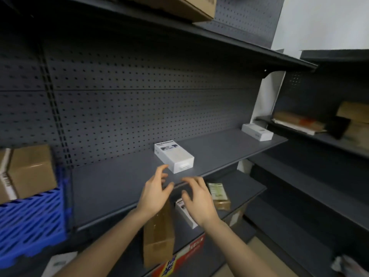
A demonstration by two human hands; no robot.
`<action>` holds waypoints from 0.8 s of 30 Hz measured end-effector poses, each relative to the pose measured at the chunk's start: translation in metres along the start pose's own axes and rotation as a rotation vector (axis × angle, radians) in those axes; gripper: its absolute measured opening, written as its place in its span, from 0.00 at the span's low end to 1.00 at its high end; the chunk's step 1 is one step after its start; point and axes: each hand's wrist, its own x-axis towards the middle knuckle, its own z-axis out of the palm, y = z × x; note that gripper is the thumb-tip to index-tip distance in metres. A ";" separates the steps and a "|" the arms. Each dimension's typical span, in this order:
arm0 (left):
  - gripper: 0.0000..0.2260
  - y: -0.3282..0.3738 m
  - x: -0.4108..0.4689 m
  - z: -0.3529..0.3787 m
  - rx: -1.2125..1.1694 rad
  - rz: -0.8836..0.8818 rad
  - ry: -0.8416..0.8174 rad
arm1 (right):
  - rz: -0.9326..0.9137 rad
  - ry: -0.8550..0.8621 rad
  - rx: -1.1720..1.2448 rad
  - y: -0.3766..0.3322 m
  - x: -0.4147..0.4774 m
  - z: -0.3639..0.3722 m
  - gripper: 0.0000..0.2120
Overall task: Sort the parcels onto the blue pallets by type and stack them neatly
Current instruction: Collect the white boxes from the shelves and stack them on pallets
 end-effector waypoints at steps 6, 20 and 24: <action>0.28 -0.003 0.064 0.035 0.063 -0.112 0.074 | 0.014 -0.114 0.021 0.051 0.073 -0.012 0.24; 0.27 -0.007 0.094 0.075 0.280 -0.335 0.127 | -0.068 -0.404 0.101 0.109 0.174 0.020 0.26; 0.26 0.008 0.085 0.082 0.328 -0.388 0.225 | -0.172 -0.403 0.159 0.115 0.181 0.016 0.23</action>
